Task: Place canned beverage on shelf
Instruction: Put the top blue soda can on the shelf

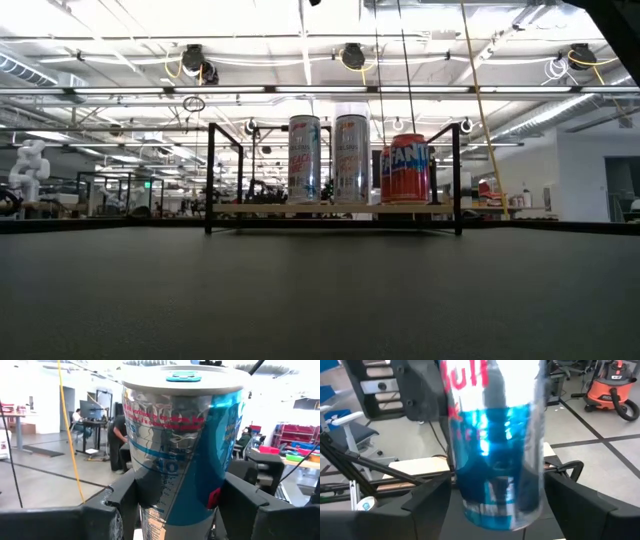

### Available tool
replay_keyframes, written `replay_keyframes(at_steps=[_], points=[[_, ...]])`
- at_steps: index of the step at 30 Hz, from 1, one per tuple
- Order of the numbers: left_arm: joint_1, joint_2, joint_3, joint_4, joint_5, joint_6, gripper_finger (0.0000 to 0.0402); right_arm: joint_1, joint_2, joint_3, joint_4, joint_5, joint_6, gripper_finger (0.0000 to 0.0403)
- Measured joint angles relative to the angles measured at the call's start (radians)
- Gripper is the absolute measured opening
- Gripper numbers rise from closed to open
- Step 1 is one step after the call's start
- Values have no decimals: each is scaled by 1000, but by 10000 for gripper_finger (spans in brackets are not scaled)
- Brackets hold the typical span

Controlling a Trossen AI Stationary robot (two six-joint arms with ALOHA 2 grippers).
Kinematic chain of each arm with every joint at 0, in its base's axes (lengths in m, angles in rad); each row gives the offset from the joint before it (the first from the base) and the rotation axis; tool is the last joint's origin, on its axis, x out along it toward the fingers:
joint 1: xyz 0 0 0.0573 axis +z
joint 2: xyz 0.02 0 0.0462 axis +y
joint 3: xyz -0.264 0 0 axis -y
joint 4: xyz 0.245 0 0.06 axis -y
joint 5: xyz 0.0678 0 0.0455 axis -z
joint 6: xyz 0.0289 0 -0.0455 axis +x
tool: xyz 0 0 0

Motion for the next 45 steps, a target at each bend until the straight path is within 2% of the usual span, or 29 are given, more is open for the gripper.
replay_keyframes(at_steps=[7,12,18,23,28,35,40,45], points=[[-24,15,1,8,17,0,206,5,12,0,-1,-53,-19,272],[-47,37,1,0,28,1,206,14,20,0,-9,-54,-15,258],[-47,39,1,-1,30,-1,209,18,20,0,-29,-39,-18,214],[-48,39,1,-9,31,-3,240,19,19,2,-69,-7,-24,213],[-43,20,0,-18,-39,0,297,15,19,0,-174,25,-64,214],[-44,19,2,-45,-28,2,362,15,19,0,-218,85,-121,215],[-44,19,2,-65,-43,-2,370,15,19,0,-220,86,-128,216],[-42,19,2,-63,-65,-19,341,15,19,0,-221,84,-131,216]])
